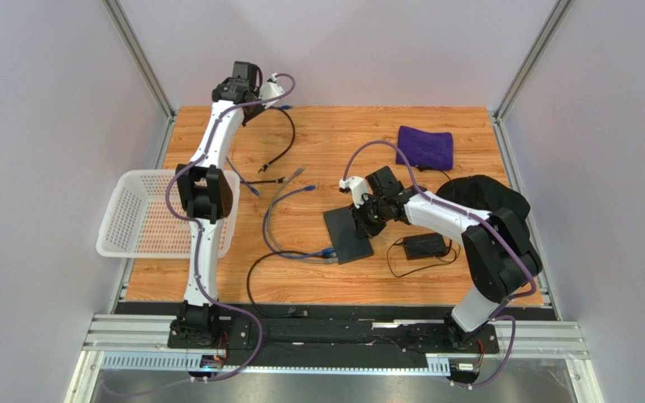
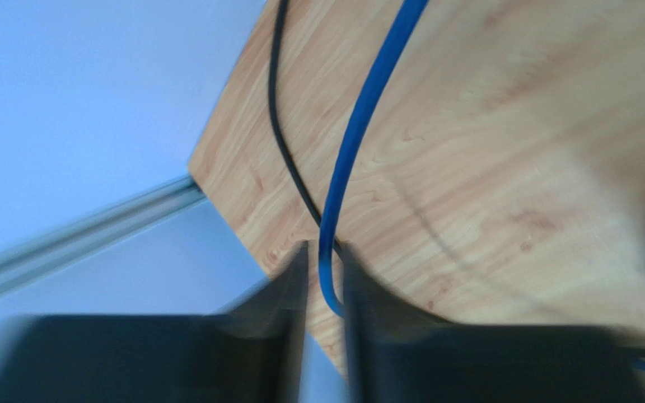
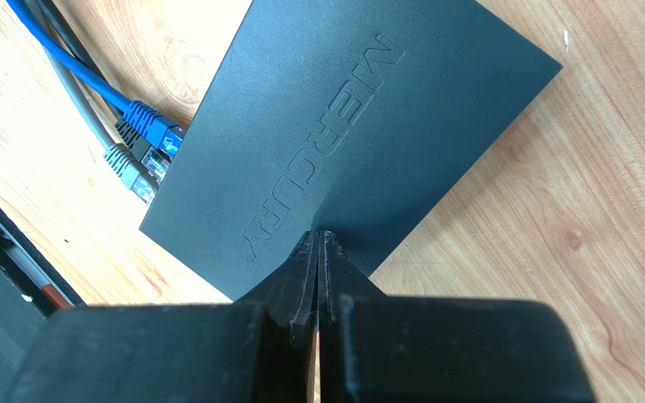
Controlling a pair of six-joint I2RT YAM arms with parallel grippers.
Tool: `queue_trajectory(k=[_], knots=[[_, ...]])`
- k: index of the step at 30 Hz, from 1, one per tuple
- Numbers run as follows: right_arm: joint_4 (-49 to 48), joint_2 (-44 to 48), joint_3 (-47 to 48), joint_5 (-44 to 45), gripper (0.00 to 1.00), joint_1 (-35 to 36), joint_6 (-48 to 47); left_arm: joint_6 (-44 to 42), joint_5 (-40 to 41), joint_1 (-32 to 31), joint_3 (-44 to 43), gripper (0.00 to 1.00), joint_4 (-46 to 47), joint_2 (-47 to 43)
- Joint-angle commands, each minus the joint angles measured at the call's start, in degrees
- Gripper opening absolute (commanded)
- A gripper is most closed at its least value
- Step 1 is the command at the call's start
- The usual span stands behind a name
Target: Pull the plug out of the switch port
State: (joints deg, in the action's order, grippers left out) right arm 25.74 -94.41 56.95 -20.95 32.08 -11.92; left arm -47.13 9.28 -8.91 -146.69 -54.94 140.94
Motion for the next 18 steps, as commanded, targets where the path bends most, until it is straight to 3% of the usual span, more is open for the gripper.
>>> queue_trajectory(k=[1, 3, 6, 10, 11, 14, 18], knots=[[0.5, 0.3, -0.7, 2.0, 0.0, 0.3, -1.3, 0.5, 9.9, 0.1, 0.8, 0.71, 18.0, -1.5], [0.7, 0.1, -0.3, 2.1, 0.0, 0.3, -1.3, 3.2, 8.1, -0.3, 0.6, 0.79, 17.8, -2.9], [0.8, 0.0, -0.2, 2.1, 0.0, 0.2, -1.3, 9.7, 1.8, -1.8, 3.5, 0.81, 15.0, -10.0], [0.5, -0.2, -0.4, 2.2, 0.0, 0.3, -1.0, 19.9, -15.1, -4.0, 21.0, 0.82, 12.1, -25.5], [0.5, -0.6, -0.3, 2.1, 0.0, 0.3, -1.0, 24.0, -25.6, -4.2, 24.5, 0.83, 11.6, -31.4], [0.6, -1.2, 0.4, 2.0, 0.0, 0.3, -0.9, 29.1, -45.1, -4.5, 38.0, 0.85, 9.7, -40.3], [1.2, -2.4, 1.0, 1.4, 0.0, 0.3, -0.6, 32.7, -52.1, -6.0, 52.4, 0.81, 9.3, -45.5]])
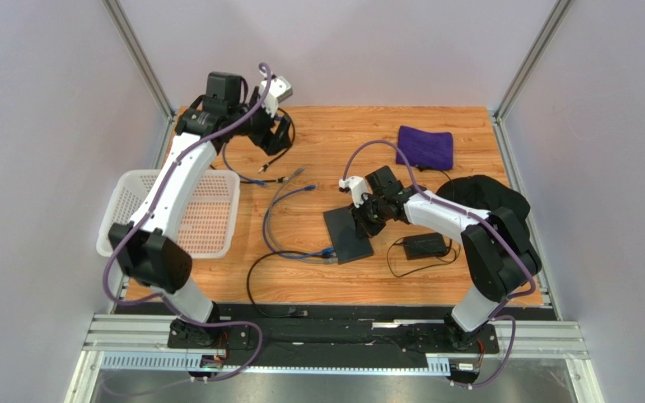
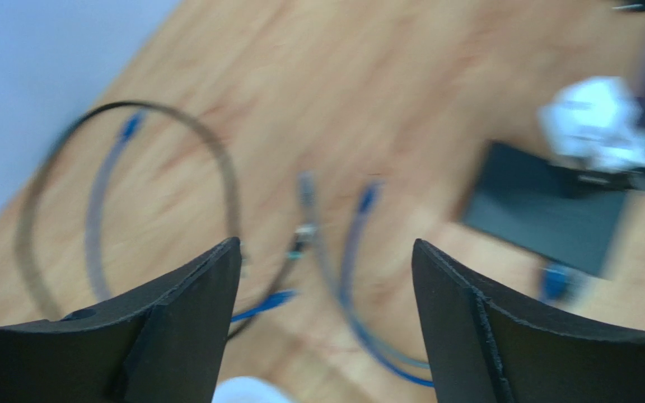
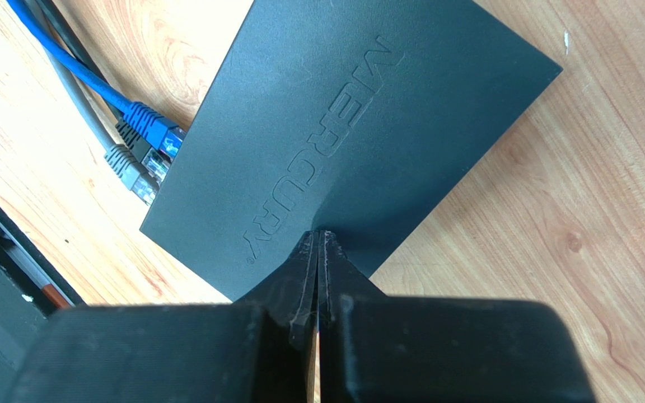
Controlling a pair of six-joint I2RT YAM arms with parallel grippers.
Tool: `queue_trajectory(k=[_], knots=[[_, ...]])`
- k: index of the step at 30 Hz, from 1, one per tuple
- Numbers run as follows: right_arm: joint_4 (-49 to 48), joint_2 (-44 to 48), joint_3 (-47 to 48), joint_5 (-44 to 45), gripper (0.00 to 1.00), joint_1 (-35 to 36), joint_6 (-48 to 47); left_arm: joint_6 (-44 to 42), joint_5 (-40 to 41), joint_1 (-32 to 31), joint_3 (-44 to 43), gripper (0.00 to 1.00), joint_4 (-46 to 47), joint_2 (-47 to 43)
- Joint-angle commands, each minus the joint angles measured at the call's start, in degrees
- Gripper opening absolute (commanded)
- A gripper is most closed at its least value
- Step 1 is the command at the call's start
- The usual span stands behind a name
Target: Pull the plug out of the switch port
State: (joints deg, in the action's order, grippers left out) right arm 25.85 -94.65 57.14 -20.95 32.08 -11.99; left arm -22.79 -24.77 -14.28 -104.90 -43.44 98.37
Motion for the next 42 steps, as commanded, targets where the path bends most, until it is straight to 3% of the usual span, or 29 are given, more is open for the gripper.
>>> queue_trajectory(k=[1, 7, 11, 17, 25, 37, 42], knots=[[1.0, -2.1, 0.9, 1.3, 0.0, 0.3, -0.4, 8.5, -18.7, -0.9, 15.6, 0.79, -2.3, -3.4], [1.2, -2.1, 0.5, 1.5, 0.0, 0.3, 0.8, 7.1, -24.9, -2.1, 31.8, 0.7, 0.7, -3.4], [1.5, -2.1, 0.6, 1.4, 0.0, 0.4, 0.6, 9.4, -25.9, -5.1, 34.9, 0.69, 4.4, 0.7], [1.2, -0.2, -1.4, 1.7, 0.0, 0.4, 0.3, 11.9, -28.2, -8.5, 32.0, 0.66, 6.0, 8.7], [0.9, 1.0, -2.5, 2.2, 0.0, 0.4, 0.2, 9.4, -28.4, -12.7, 23.8, 0.61, 0.3, 19.9], [1.5, 0.2, -2.3, 1.3, 0.0, 0.5, 0.5, 7.7, -28.0, -16.0, 18.9, 0.54, -3.0, 28.0], [2.3, 0.8, -2.5, 1.3, 0.0, 0.5, 0.5, 9.9, -29.5, -16.5, 11.6, 0.55, -3.7, 31.4]])
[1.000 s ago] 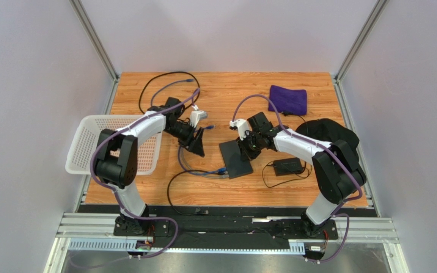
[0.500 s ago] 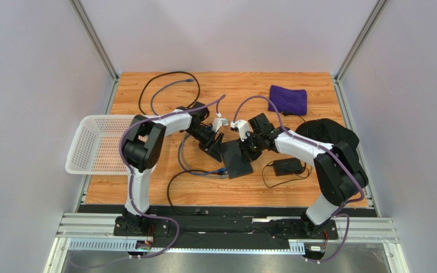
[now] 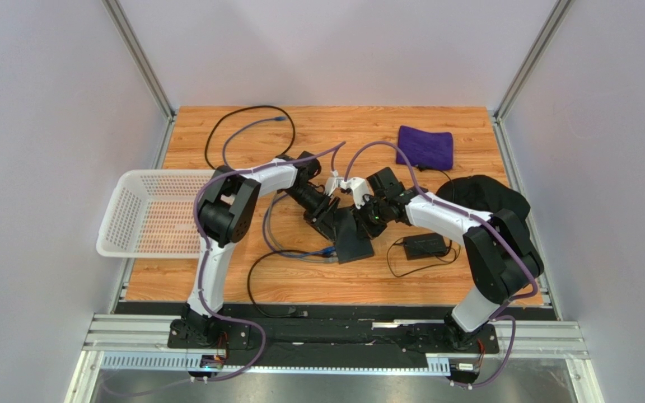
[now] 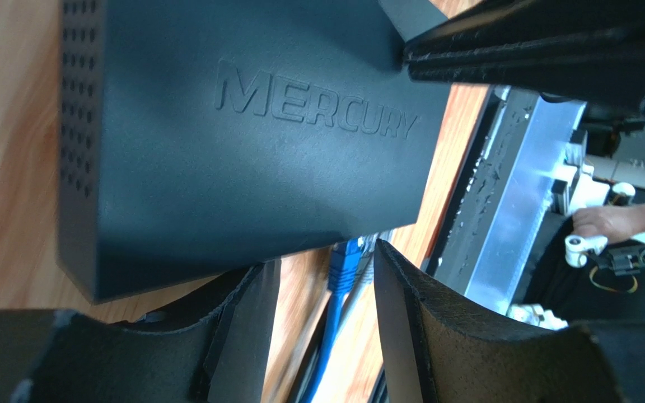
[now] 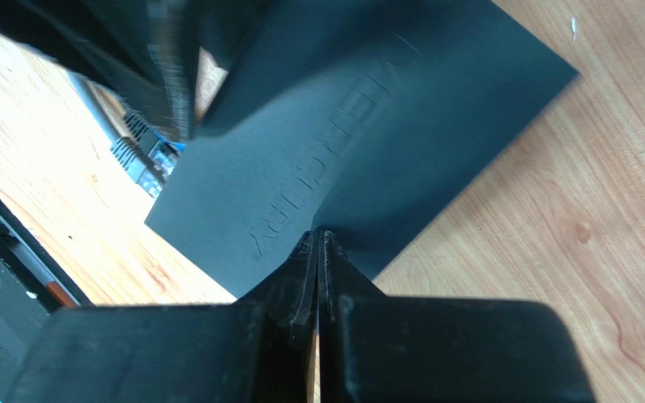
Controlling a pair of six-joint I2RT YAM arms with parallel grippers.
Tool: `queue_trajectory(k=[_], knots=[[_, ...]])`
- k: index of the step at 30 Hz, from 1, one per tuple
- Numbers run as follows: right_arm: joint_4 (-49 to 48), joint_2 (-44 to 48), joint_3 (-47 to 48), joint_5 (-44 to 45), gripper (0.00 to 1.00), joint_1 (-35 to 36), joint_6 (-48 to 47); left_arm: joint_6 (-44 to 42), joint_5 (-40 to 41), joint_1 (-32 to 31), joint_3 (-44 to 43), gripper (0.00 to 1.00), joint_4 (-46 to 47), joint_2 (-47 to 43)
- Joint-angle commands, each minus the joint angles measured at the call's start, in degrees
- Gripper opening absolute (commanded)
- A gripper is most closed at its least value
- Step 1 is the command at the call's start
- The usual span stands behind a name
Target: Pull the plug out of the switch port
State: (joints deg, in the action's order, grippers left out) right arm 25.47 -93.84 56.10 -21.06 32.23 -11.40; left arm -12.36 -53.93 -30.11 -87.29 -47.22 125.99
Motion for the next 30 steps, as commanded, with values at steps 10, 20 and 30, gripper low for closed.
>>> queue_trajectory(k=[10, 20, 30], knots=[[2.8, 2.0, -2.7, 2.3, 0.0, 0.4, -1.1, 1.2, -5.0, 0.6, -12.6, 0.57, -2.3, 5.2], [2.7, 0.2, -1.8, 1.8, 0.0, 0.4, -0.9, -1.2, -3.1, -0.1, -5.8, 0.54, -0.1, 3.9], [2.3, 0.9, -2.5, 2.0, 0.0, 0.3, -0.8, -1.7, 0.2, -1.6, -5.7, 0.44, -0.2, 5.8]])
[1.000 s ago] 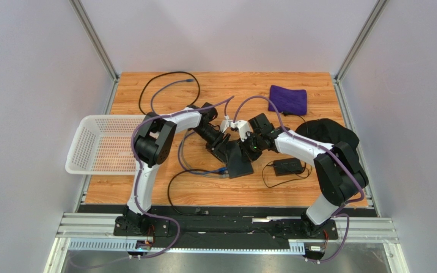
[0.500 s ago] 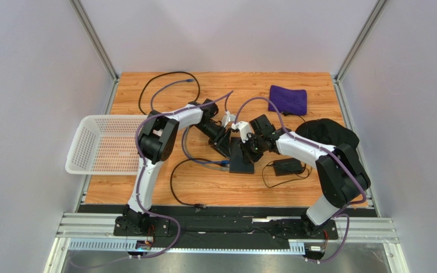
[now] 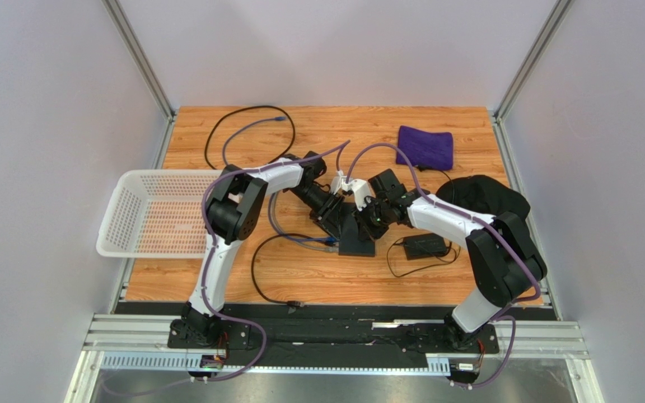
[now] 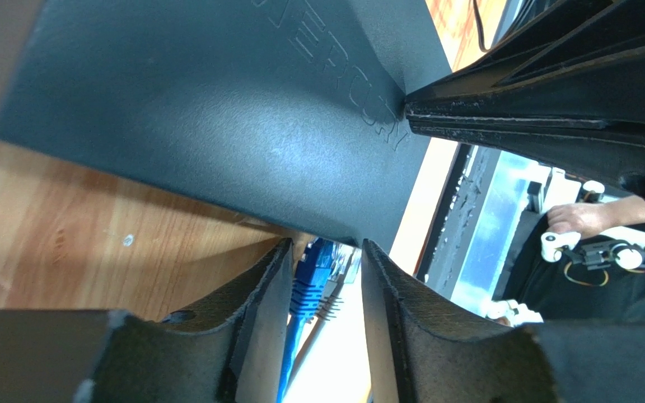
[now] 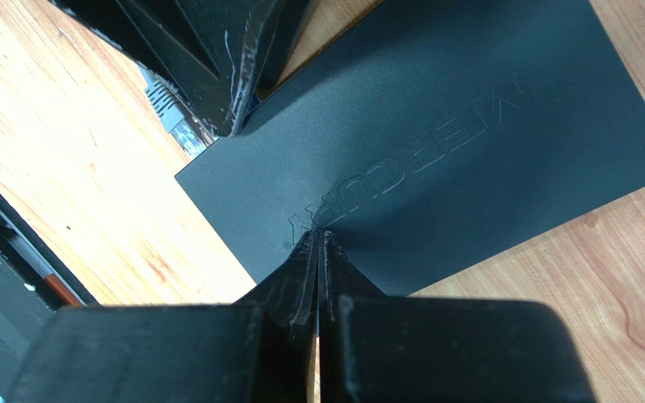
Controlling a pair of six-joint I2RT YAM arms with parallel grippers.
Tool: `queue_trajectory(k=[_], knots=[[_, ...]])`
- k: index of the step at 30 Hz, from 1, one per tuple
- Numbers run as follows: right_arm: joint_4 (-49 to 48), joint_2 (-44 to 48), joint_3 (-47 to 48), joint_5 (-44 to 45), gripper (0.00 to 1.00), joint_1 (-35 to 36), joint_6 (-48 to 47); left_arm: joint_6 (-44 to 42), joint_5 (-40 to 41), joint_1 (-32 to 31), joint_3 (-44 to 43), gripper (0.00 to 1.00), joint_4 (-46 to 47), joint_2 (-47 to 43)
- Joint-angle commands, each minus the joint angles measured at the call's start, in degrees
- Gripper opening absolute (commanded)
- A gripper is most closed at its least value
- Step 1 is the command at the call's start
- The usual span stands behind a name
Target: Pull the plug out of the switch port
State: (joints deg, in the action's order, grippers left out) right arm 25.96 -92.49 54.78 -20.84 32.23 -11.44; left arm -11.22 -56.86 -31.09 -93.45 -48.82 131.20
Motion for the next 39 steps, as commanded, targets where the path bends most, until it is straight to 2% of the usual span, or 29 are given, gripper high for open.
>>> queue_trajectory(k=[1, 5, 10, 13, 14, 17, 20, 26, 30, 33, 39], knots=[[1.8, -0.4, -1.2, 1.9, 0.0, 0.4, -0.7, -2.8, 3.2, -0.6, 0.5, 0.44, 1.4, 0.6], [1.9, -0.4, -1.1, 2.0, 0.0, 0.4, -0.9, -2.7, 3.8, -0.8, 0.2, 0.4, 1.4, 1.3], [1.7, -0.6, -1.1, 1.9, 0.0, 0.3, -0.9, -2.9, 3.5, -0.9, 0.3, 0.3, 1.3, 1.4], [1.6, -0.7, -1.0, 1.9, 0.0, 0.4, -0.8, -3.5, 2.9, -0.8, -0.2, 0.2, 0.9, 1.9], [1.6, -0.8, -0.9, 1.9, 0.0, 0.4, -0.9, -3.6, 2.7, -0.9, -0.2, 0.14, 0.6, 2.0], [1.6, -0.9, -1.0, 1.9, 0.0, 0.4, -0.9, -4.1, 2.8, -0.9, -0.3, 0.07, 0.3, 2.3], [1.5, -0.9, -1.0, 1.9, 0.0, 0.4, -0.8, -5.3, 1.7, -0.8, 0.1, 0.07, 0.0, 2.5], [1.6, -1.2, -0.8, 1.9, 0.0, 0.5, -0.9, -8.3, -2.0, -0.7, -0.6, 0.19, -2.0, 3.3], [1.6, -1.4, -0.6, 1.9, 0.0, 0.4, -0.9, -11.4, -4.1, -0.3, -1.2, 0.2, -3.7, 4.3], [1.6, -1.3, -0.6, 1.9, 0.0, 0.4, -0.9, -11.3, -3.9, -0.2, -1.6, 0.19, -3.6, 5.1], [1.6, -1.5, -0.6, 2.1, 0.0, 0.4, -0.9, -9.4, -1.2, -0.2, -2.4, 0.08, -2.6, 5.2]])
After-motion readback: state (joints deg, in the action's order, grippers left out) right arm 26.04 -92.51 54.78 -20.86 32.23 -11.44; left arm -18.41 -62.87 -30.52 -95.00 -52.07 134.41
